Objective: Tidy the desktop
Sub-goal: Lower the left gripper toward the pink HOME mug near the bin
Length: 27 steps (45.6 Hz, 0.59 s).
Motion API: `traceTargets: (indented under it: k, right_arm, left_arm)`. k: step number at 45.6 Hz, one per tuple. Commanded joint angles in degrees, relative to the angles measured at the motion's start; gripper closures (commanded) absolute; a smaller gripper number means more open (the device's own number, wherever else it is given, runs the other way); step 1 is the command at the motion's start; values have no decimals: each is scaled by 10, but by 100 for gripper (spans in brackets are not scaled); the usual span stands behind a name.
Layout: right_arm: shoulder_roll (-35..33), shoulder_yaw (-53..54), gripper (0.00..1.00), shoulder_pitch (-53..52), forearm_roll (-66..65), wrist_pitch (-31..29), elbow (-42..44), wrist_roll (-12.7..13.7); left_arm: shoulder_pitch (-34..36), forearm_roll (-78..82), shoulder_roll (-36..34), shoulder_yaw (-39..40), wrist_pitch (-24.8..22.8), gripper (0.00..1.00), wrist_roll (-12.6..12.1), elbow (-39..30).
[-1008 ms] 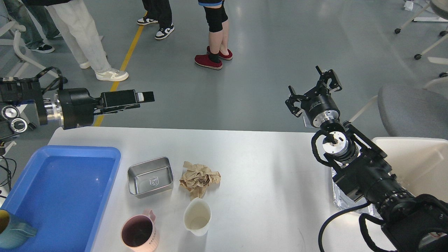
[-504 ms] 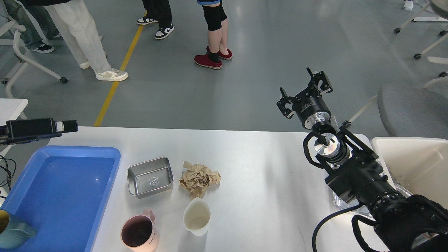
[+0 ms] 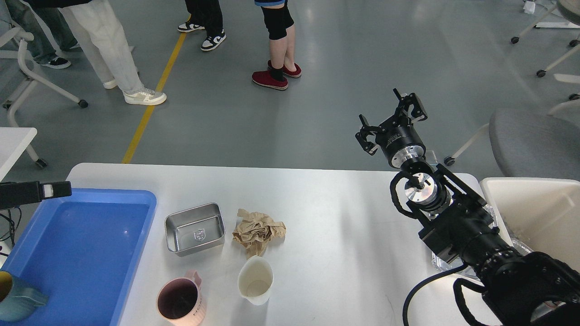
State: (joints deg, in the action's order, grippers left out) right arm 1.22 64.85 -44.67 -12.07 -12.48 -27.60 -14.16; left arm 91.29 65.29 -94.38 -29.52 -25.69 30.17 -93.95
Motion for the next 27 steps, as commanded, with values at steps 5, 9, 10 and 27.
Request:
traceTargets:
  k: [5, 9, 10, 27]
  right_arm:
    - [11, -1, 0, 0, -10, 0, 2, 0]
    - [16, -1, 0, -1, -10, 0, 2, 0]
    - [17, -1, 0, -2, -10, 0, 2, 0]
    - [33, -1, 0, -6, -18, 0, 3, 0]
  left_arm:
    - [1, 1, -45, 23, -23, 4, 1, 0]
    - [1, 1, -49, 32, -37, 4, 3, 0]
    - [1, 1, -49, 36, -40, 4, 2, 0]
    - [-16, 12, -63, 42, -62, 3, -5, 0]
